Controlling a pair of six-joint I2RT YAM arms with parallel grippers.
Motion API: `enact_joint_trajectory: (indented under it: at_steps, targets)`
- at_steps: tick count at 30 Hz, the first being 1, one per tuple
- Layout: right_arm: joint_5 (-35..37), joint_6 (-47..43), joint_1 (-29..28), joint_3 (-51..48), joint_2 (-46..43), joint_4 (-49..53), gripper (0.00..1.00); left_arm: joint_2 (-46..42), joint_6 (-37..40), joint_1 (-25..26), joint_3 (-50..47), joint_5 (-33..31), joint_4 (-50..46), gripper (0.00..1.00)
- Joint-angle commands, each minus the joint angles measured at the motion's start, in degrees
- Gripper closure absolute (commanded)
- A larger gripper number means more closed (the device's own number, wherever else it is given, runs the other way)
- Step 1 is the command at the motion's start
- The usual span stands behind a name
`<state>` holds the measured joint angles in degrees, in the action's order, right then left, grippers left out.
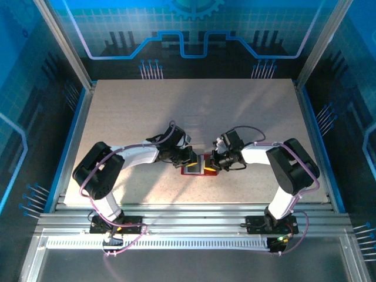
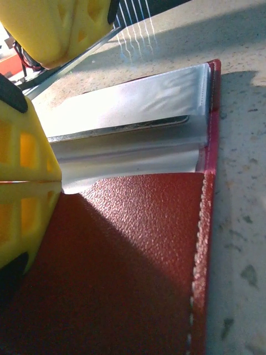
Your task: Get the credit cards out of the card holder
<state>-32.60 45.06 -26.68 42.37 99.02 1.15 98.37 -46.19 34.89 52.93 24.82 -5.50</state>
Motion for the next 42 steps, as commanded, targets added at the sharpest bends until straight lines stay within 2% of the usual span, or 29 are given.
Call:
enact_joint_trajectory:
  at_steps: [1,9,21,33,42]
  targets:
    - [-0.7,2.2,-1.7,-1.4,1.4,-1.6,0.93,0.9,2.3,0.1,2.4,-0.4,-3.2,0.91]
    - [1.7,0.4,-1.4,1.0,-0.4,1.8,0.93,3.0,3.6,-0.5,3.5,0.2,-5.3,0.92]
    - [-0.8,1.1,-1.9,4.2,-1.1,1.5,0.90,3.4,3.3,-1.8,0.6,1.0,-4.0,0.93]
    - [-2.3,0.7,-2.9,7.3,1.8,1.5,0.87,4.5,4.2,-2.2,-0.1,0.1,-5.1,0.94]
    - [-2.9,0.8,-3.7,7.7,3.6,1.1,0.81,4.3,4.1,-2.2,-0.4,0.1,-5.0,0.95]
